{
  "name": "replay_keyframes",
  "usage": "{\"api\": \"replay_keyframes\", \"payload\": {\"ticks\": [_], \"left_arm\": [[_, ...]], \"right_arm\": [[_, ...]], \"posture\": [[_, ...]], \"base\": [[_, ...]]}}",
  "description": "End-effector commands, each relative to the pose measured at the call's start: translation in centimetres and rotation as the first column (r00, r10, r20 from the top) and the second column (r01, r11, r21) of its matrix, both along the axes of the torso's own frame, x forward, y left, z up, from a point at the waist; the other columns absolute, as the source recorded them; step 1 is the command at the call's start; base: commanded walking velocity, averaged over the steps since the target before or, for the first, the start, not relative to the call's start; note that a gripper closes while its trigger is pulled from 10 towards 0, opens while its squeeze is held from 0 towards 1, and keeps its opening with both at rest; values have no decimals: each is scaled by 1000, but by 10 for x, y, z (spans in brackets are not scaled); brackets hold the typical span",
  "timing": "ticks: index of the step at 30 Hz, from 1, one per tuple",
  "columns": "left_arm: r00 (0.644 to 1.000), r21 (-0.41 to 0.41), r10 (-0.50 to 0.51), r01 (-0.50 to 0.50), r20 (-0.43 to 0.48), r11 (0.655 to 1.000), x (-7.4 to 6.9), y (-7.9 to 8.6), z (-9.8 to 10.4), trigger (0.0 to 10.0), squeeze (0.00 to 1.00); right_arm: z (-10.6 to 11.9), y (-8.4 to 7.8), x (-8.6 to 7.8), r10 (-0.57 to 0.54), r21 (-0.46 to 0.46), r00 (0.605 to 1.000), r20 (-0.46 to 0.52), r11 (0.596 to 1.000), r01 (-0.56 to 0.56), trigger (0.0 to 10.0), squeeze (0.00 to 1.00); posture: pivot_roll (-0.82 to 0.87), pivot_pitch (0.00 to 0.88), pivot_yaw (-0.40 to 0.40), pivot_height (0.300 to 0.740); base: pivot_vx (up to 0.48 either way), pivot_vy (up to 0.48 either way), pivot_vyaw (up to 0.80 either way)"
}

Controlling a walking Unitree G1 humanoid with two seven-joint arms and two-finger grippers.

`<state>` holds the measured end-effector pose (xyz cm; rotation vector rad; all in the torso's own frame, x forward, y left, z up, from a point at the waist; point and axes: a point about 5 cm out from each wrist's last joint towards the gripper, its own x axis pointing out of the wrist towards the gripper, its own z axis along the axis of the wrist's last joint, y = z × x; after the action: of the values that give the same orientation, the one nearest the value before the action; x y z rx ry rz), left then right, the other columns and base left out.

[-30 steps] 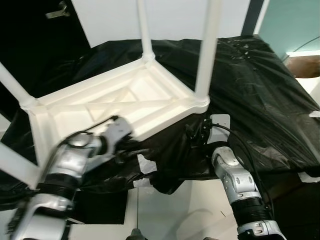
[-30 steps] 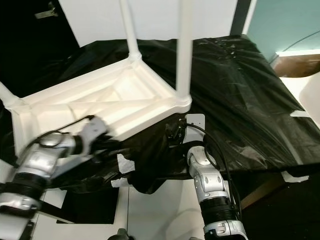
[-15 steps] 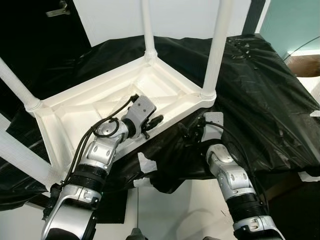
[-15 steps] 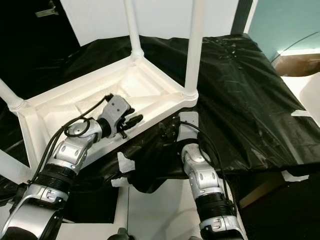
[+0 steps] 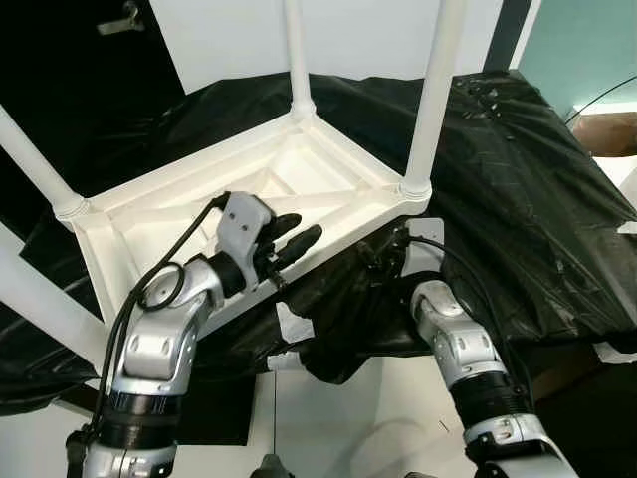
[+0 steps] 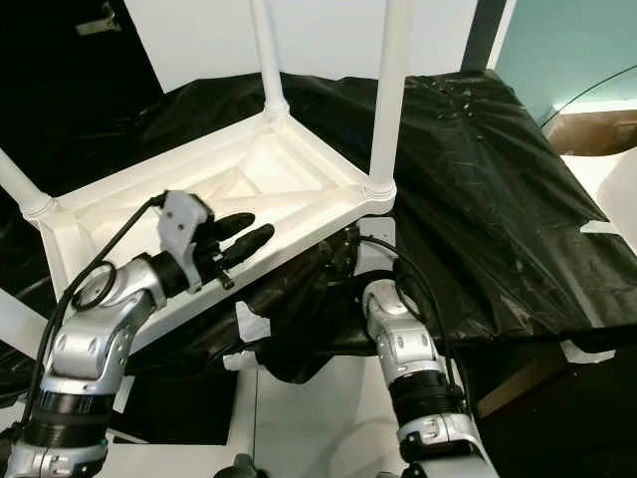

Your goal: Building children table

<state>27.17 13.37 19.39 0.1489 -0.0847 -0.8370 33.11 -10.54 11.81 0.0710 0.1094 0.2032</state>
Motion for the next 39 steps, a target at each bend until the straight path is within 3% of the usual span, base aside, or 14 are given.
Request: {"api": "replay_keyframes", "payload": {"ticks": [1,4,8,12,14,16,18,21,24,26,28,31,34,39], "left_arm": [[998,-31,60,-60,9,998,-3,6,5,10000,0],[993,-148,120,-122,-21,981,-23,15,10,10000,0],[990,-179,138,-143,-41,974,-35,21,10,10000,0],[988,-103,132,-139,-78,985,-69,42,13,10000,0],[988,-103,132,-139,-78,985,-69,42,13,10000,0],[984,-15,100,-104,-149,995,-86,52,5,10000,0],[980,31,86,-82,-179,996,-94,55,0,10000,0],[980,31,86,-82,-179,996,-94,55,0,10000,0],[947,122,69,-32,-313,992,-120,62,-12,10000,0],[947,122,69,-32,-313,992,-120,62,-12,10000,0],[925,180,110,-46,-364,982,-132,72,-12,10000,0],[913,208,128,-49,-387,977,-139,76,-12,10000,0],[870,254,183,-69,-459,965,-155,89,-12,10000,0],[819,348,330,-172,-470,922,-164,117,-11,10000,0]], "right_arm": [[1,2,3,6,13,1000,2,1000,-6,10000,0],[6,2,11,12,6,1000,11,1000,-12,10000,0],[8,2,14,14,3,1000,13,1000,-14,10000,0],[10,-1,20,16,-6,1000,17,1000,-16,10000,0],[10,-1,20,16,-6,1000,17,1000,-16,10000,0],[11,-1,23,15,-15,1000,18,1000,-15,10000,0],[11,-1,24,15,-25,1000,19,1000,-14,10000,0],[11,-1,24,15,-25,1000,19,1000,-14,10000,0],[10,-2,30,-3,-72,1000,-3,997,2,10000,0],[10,-2,30,-3,-72,1000,-3,997,2,10000,0],[9,-3,34,-12,-87,1000,-19,996,11,10000,0],[9,-4,35,-13,-90,1000,-24,996,10,10000,0],[9,-5,38,-11,-102,1000,-29,995,8,10000,0],[9,-5,40,-10,-104,999,-35,995,7,10000,0]], "posture": [[95,25,22,740],[108,23,9,740],[115,21,-1,740],[136,24,-19,740],[136,24,-19,740],[153,21,-33,740],[156,20,-37,740],[156,20,-37,740],[168,12,-46,740],[168,12,-46,740],[175,8,-50,740],[186,8,-55,740],[203,5,-59,740],[214,3,-66,740]], "base": [[0,0,0],[0,0,0],[0,0,0],[0,0,0],[0,0,0],[0,0,0],[0,0,0],[0,0,0],[0,0,0],[0,0,0],[0,0,0],[0,0,0],[0,0,0],[0,0,0]]}}
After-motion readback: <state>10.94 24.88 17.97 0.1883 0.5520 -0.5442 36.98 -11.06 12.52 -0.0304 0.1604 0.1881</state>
